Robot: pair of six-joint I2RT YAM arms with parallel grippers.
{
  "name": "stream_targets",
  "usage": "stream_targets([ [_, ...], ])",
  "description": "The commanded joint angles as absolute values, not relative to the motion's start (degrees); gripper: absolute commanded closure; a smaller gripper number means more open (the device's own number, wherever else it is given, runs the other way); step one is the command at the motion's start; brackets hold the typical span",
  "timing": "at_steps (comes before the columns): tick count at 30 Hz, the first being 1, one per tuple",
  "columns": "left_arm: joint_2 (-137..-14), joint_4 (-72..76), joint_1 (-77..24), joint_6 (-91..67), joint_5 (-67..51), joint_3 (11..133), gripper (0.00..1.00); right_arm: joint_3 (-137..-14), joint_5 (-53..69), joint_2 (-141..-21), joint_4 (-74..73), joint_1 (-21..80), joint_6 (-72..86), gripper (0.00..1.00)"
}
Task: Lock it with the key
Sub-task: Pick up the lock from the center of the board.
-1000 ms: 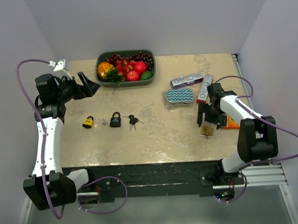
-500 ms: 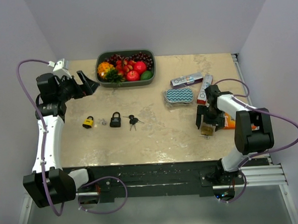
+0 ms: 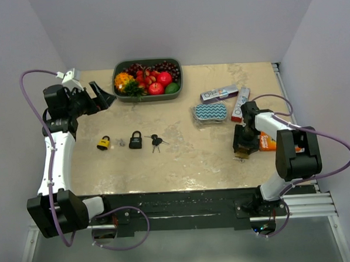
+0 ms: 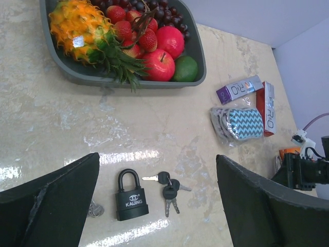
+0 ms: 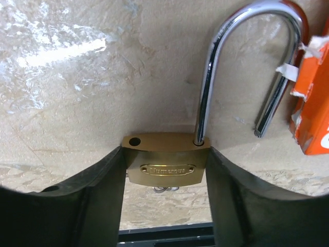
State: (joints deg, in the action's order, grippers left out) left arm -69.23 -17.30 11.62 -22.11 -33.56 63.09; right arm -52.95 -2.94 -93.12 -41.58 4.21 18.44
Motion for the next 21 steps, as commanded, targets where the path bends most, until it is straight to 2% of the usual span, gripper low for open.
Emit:
stream_targets([
  [1,-69.17,-14.77,12.30,-22.94,-34.01,63.11,0.01,-52.38,-3.96,-90.53,-40.87,4.31,19.16,0.53],
  [5,-69.69,-14.41,12.22,-20.66,-39.18,62.75,0.01,-54.40,-1.50,-86.24,-42.53,4.31,17.67,0.68],
  [9,-69.61,-17.39,12.22,-15.05,-41.74,63.11,0.01,-55.90,3.41,-82.10,-44.12,4.39,16.53,0.97],
  [11,-69.09,-17.58,12.13,-12.76,-44.28,62.50,0.01,-56.34,8.06,-80.52,-44.12,4.31,15.30,1.00],
  [17,-64.79,-12.58,11.69,-6.51,-53.68,57.40,0.01,-58.09,23.44,-77.08,-44.12,4.48,8.98,1.00],
  [21,-63.37,-13.79,7.57,5.39,-56.94,55.20,0.01,-60.11,36.25,-76.47,-44.12,7.98,5.19,1.00],
])
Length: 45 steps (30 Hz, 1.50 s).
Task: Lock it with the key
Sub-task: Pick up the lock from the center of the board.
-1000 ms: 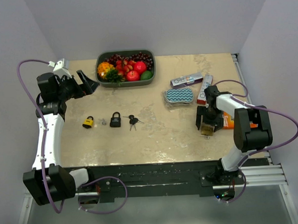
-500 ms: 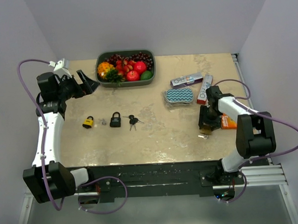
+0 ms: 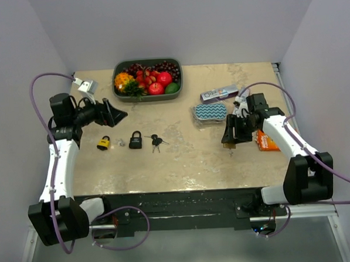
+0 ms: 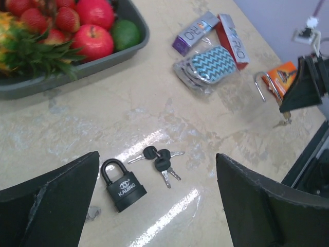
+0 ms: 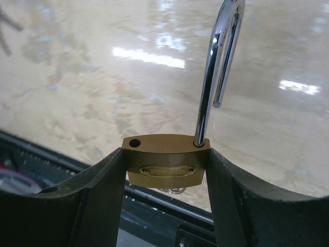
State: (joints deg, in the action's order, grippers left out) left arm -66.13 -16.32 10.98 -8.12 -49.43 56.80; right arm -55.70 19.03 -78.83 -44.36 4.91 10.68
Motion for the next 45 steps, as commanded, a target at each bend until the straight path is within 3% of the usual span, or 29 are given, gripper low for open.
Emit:
stream_targets([
  [1,-63.63,-14.76,6.95,7.62,-58.35,54.85,0.01,-60.73,37.52,-76.38,-43.95,9.30,4.49,1.00],
  [7,-64.78,-22.85,0.18,29.69,-66.87,53.09,0.01,-65.12,40.60,-73.13,-41.58,25.38,-3.06,1.00],
  [11,-64.07,-10.43,-2.28,26.21,-74.95,48.00,0.03,-67.67,41.75,-71.98,-40.95,31.10,-6.06,1.00],
  [23,-61.70,-1.68,-19.50,25.58,-66.19,45.27,0.13,-73.21,41.40,-73.04,-43.77,46.22,-10.46,1.00],
  [31,-62.58,-15.11,-25.57,37.44,-67.33,48.52,0.24,-75.32,40.87,-74.35,-43.15,48.69,-9.76,1.00],
  [36,-62.49,-15.47,-26.72,37.27,-66.71,48.43,0.44,-76.11,40.69,-74.88,-43.33,49.57,-10.19,1.00],
  [43,-62.84,-17.32,-27.95,37.36,-64.43,50.19,1.00,-76.38,40.70,-74.71,-43.24,49.92,-10.37,1.00],
  [45,-62.58,-16.97,-27.95,35.34,-63.55,50.36,1.00,-76.20,40.61,-74.62,-43.15,49.92,-10.63,1.00],
])
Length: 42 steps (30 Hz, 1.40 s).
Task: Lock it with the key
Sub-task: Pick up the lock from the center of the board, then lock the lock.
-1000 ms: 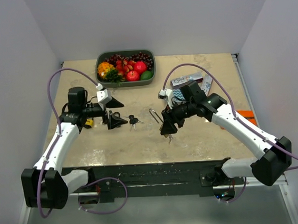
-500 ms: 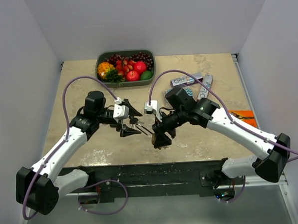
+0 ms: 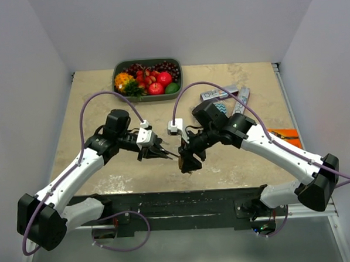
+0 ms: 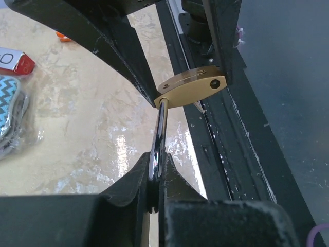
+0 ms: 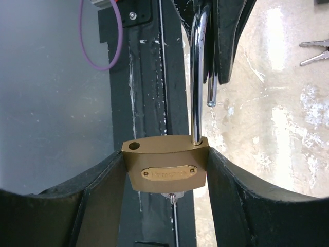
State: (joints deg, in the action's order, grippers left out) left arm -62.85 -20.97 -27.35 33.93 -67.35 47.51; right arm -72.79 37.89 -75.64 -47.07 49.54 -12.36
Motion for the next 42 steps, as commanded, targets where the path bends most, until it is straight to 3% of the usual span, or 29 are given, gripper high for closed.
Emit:
stream_targets([
  [1,-62.32,-16.09,-27.95,34.37,-63.46,50.54,1.00,-76.29,40.87,-74.71,-43.07,49.83,-10.63,1.00],
  [2,-62.23,-16.08,-27.86,32.97,-63.81,50.62,1.00,-76.20,40.78,-74.79,-43.15,49.83,-10.55,0.95],
  [3,-62.14,-16.43,-27.86,32.87,-64.50,51.15,1.00,-76.29,41.13,-75.06,-43.42,49.83,-10.37,0.82],
  [4,-61.79,-16.87,-27.69,32.87,-66.08,51.33,1.00,-76.38,40.96,-75.23,-43.85,49.75,-10.46,0.53],
  [6,-61.44,-15.48,-27.69,29.64,-66.97,50.89,1.00,-76.46,38.34,-75.15,-43.95,49.83,-10.55,0.28],
  [7,-60.91,-11.64,-26.99,27.36,-67.15,50.37,1.00,-76.46,36.93,-74.80,-43.60,49.57,-10.11,0.05],
  [8,-60.56,-9.08,-26.37,22.03,-67.41,49.67,1.00,-76.55,35.44,-74.45,-42.98,49.31,-9.41,0.01],
  [13,-58.89,7.53,-19.71,6.96,-70.56,45.53,1.00,-76.03,31.03,-71.38,-39.56,44.58,-7.65,0.01],
  [19,-58.36,9.13,-18.46,3.08,-72.16,46.41,1.00,-73.04,35.59,-68.47,-36.48,36.39,-10.01,0.01],
  [30,-56.69,18.37,-20.12,-10.55,-70.49,46.32,1.00,-67.06,43.95,-65.21,-28.40,36.56,-20.04,0.01],
  [35,-56.86,16.08,-22.50,-11.25,-68.64,47.20,1.00,-68.11,43.68,-66.09,-27.69,37.00,-21.18,0.14],
  [38,-56.78,18.36,-22.85,-13.70,-67.68,46.76,1.00,-67.94,44.82,-65.92,-26.98,37.61,-21.18,0.32],
  [39,-56.69,19.07,-22.85,-14.41,-67.33,46.50,1.00,-67.68,45.00,-65.74,-27.07,37.97,-21.44,0.42],
  [42,-56.86,22.32,-22.94,-17.13,-66.97,46.06,1.00,-67.15,44.38,-65.74,-28.73,40.33,-23.64,0.49],
])
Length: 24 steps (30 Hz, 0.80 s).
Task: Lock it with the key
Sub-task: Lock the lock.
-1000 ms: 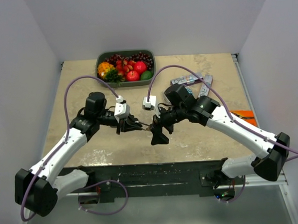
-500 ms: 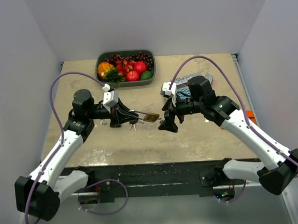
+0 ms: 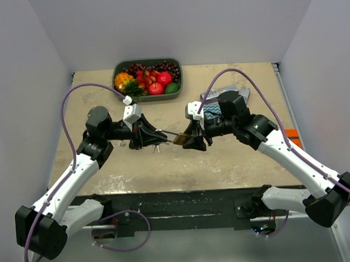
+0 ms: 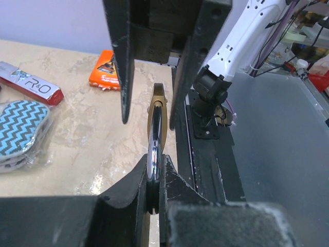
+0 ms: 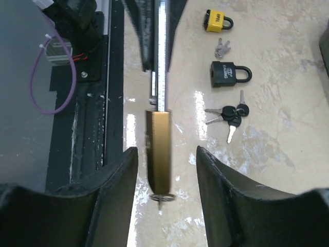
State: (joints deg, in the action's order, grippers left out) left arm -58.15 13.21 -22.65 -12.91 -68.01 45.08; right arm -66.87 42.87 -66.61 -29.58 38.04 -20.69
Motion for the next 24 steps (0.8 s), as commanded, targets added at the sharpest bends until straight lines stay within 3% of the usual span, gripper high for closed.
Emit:
stream_targets([
  [1,-56.87,22.76,-23.03,-18.01,-66.71,46.05,1.00,-67.15,44.56,-65.92,-28.91,40.43,-23.64,0.49],
  [5,-56.87,24.08,-23.29,-19.07,-66.45,45.44,1.00,-67.24,44.39,-66.44,-28.65,41.13,-23.03,0.43],
  [8,-56.95,24.61,-23.55,-19.16,-66.27,45.44,1.00,-67.59,44.21,-66.71,-28.21,41.31,-22.77,0.49],
  [11,-56.87,24.87,-23.73,-19.34,-66.09,45.44,1.00,-67.94,44.47,-67.06,-27.60,41.31,-22.41,0.63],
  [15,-56.87,24.79,-23.99,-19.16,-65.66,45.18,1.00,-68.38,45.53,-67.59,-27.51,41.57,-21.89,0.98],
  [24,-58.09,24.78,-27.77,-19.07,-63.81,44.03,1.00,-67.76,46.14,-67.24,-22.15,42.71,-18.28,1.00],
])
